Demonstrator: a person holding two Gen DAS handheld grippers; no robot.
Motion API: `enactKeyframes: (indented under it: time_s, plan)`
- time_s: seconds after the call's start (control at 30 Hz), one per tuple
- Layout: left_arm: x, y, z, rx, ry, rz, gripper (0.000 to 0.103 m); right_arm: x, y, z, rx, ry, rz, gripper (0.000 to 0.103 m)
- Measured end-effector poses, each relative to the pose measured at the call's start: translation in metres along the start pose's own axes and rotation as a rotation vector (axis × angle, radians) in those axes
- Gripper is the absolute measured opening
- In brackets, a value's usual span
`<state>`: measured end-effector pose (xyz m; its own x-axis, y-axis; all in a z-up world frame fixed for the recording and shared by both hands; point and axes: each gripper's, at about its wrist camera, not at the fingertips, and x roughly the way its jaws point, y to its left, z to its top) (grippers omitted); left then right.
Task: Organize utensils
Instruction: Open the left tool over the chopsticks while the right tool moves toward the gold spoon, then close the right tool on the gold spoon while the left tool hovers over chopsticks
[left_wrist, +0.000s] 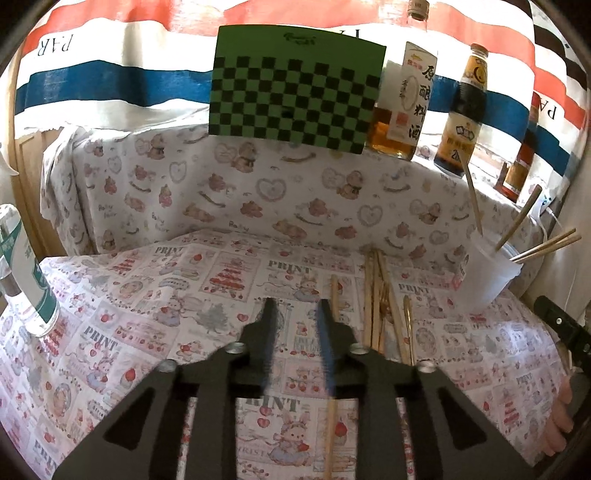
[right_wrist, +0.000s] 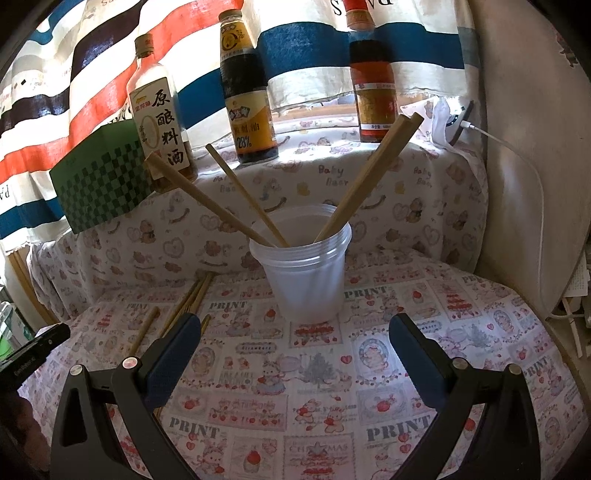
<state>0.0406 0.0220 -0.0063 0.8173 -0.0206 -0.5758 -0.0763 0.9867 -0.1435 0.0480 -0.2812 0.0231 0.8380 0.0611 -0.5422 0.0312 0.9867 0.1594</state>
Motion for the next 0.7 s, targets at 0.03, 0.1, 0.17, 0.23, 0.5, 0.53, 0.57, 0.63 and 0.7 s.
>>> enactKeyframes:
  time_s: [0.03,0.1,0.17,0.23,0.5,0.53,0.57,0.63,0.7]
  plan:
    - [0.0,0.001,0.0,-0.009,-0.002,0.009,0.047,-0.001,0.0,0.0,0.006,0.007,0.016,0.103]
    - [0.0,0.007,0.001,-0.04,-0.008,0.039,0.069,-0.004,0.003,-0.003,0.032,0.039,0.095,0.103]
    - [-0.001,0.014,0.002,-0.079,-0.013,0.043,0.074,-0.003,0.02,-0.014,0.013,0.091,0.208,0.102]
    - [0.0,0.021,0.003,-0.107,-0.005,0.032,0.075,0.001,0.038,-0.024,-0.068,0.129,0.248,0.091]
    - [-0.004,0.029,0.006,-0.105,-0.048,0.151,0.085,0.022,0.09,-0.062,-0.195,0.309,0.334,0.07]
    - [-0.003,0.029,0.006,-0.108,-0.043,0.148,0.085,0.024,0.093,-0.065,-0.197,0.325,0.345,0.067]
    - [-0.001,0.029,0.006,-0.11,-0.037,0.144,0.085,0.025,0.1,-0.068,-0.206,0.339,0.356,0.067]
    - [0.003,0.028,0.004,-0.105,-0.018,0.14,0.085,0.026,0.11,-0.075,-0.245,0.337,0.335,0.066]
    - [0.007,0.025,0.003,-0.09,-0.001,0.148,0.085,0.028,0.121,-0.082,-0.299,0.33,0.279,0.064]
